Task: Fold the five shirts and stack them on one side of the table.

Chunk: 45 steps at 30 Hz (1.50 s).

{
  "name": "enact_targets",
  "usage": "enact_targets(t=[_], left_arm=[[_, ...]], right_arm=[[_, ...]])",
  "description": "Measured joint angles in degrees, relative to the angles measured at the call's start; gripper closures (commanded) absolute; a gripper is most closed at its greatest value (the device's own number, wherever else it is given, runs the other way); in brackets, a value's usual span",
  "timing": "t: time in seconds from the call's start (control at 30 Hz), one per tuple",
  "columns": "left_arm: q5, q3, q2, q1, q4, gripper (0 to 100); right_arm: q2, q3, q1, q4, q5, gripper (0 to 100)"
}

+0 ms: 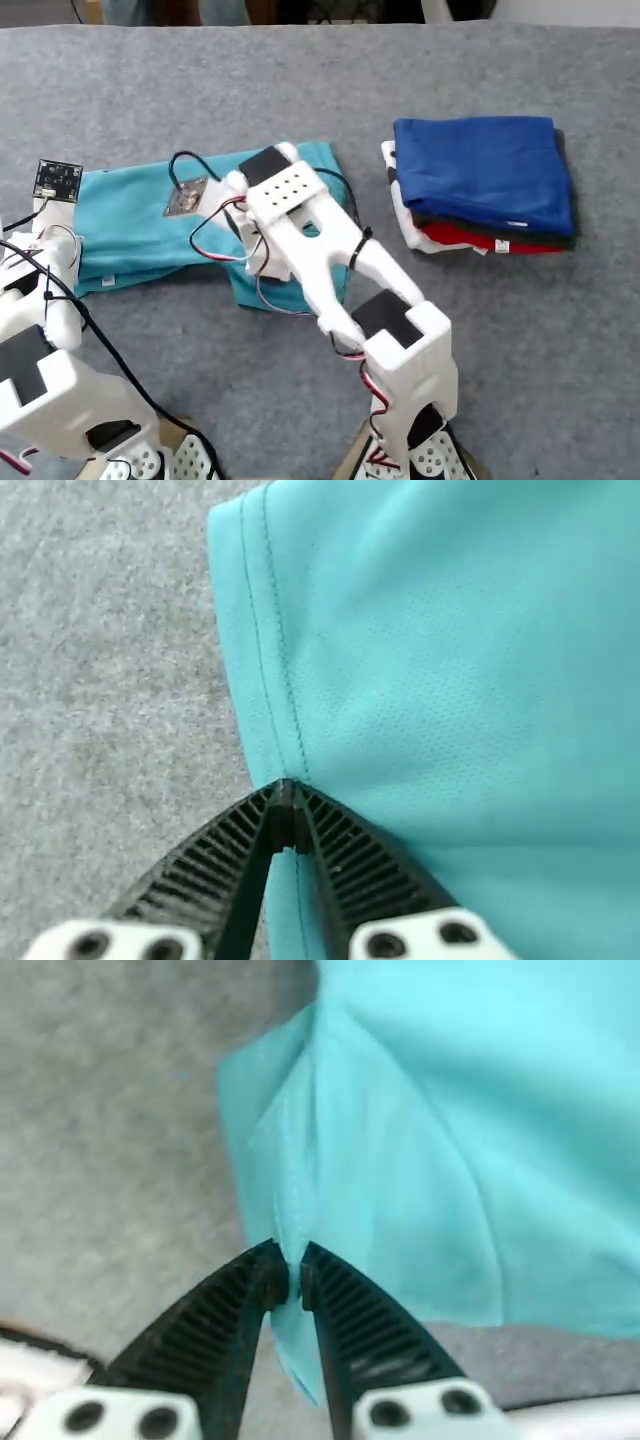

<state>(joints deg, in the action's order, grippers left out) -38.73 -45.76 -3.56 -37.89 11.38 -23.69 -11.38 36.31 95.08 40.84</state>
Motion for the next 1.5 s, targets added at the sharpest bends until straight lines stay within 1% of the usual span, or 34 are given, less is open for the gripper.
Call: enact_targets(t=[0.13,0.27,0.43,0.5,0.57,0.63,0.67,0.73,0.77,0.8,0.83,0.9,0.93,1.03,1.1,1.13,1.2,1.27,1.33,1.5], left_arm=[[0.0,0.0,0.0,0.0,0.0,97],[0.0,0.0,0.0,0.0,0.0,97],[0.0,0.0,0.0,0.0,0.0,97],[0.0,0.0,0.0,0.0,0.0,97],[0.0,0.0,0.0,0.0,0.0,97],[0.0,0.0,0.0,0.0,0.0,97],[0.0,0.0,0.0,0.0,0.0,97],[0.0,0.0,0.0,0.0,0.0,97],[0.0,0.0,0.0,0.0,0.0,97],[0.0,0.0,0.0,0.0,0.1,97],[0.0,0.3,0.3,-0.1,0.6,97],[1.1,1.9,2.6,-0.3,4.8,97],[1.8,3.3,4.7,-0.3,7.8,97],[4.7,9.0,12.6,0.0,19.2,97],[7.7,13.2,17.1,1.9,25.8,97],[9.1,14.8,18.2,3.2,27.4,97],[11.3,17.1,18.3,4.8,28.0,97],[12.8,18.6,15.4,6.7,27.1,97],[13.4,21.2,9.7,8.7,25.9,97],[13.6,31.2,-10.0,9.4,25.4,97]], right_arm=[[0.0,0.0,2.6,3.6,-0.4,96.4],[0.0,2.6,4.2,2.5,-0.4,94.7],[0.0,4.7,4.3,-0.8,-1.9,76.5],[0.0,4.7,4.0,-0.8,-1.1,74.8],[0.0,4.7,3.3,0.4,0.4,76.0],[0.0,3.5,2.2,2.8,1.1,80.1],[0.0,2.2,1.5,3.7,1.1,84.1],[0.0,-1.7,-0.4,4.3,1.1,97.2],[-0.1,-3.9,-1.6,4.3,1.1,98.8],[-0.5,-6.3,-2.8,4.0,0.3,95.8],[-1.0,-8.5,-4.2,3.1,-0.9,95.9],[-2.9,-12.9,-7.3,1.0,-3.4,98.7],[-4.4,-15.0,-8.7,-0.3,-4.5,98.2],[-10.0,-21.2,-11.4,-3.1,-7.9,98.4],[-14.7,-25.4,-12.7,-4.7,-10.7,98.4],[-17.3,-27.4,-13.4,-5.5,-12.0,98.4],[-22.7,-31.6,-15.4,-6.6,-14.6,98.4],[-27.3,-36.2,-17.8,-6.7,-17.7,98.4],[-30.9,-41.7,-20.1,-5.7,-19.6,98.4],[-39.8,-51.5,-22.5,-4.7,-20.4,98.4]])
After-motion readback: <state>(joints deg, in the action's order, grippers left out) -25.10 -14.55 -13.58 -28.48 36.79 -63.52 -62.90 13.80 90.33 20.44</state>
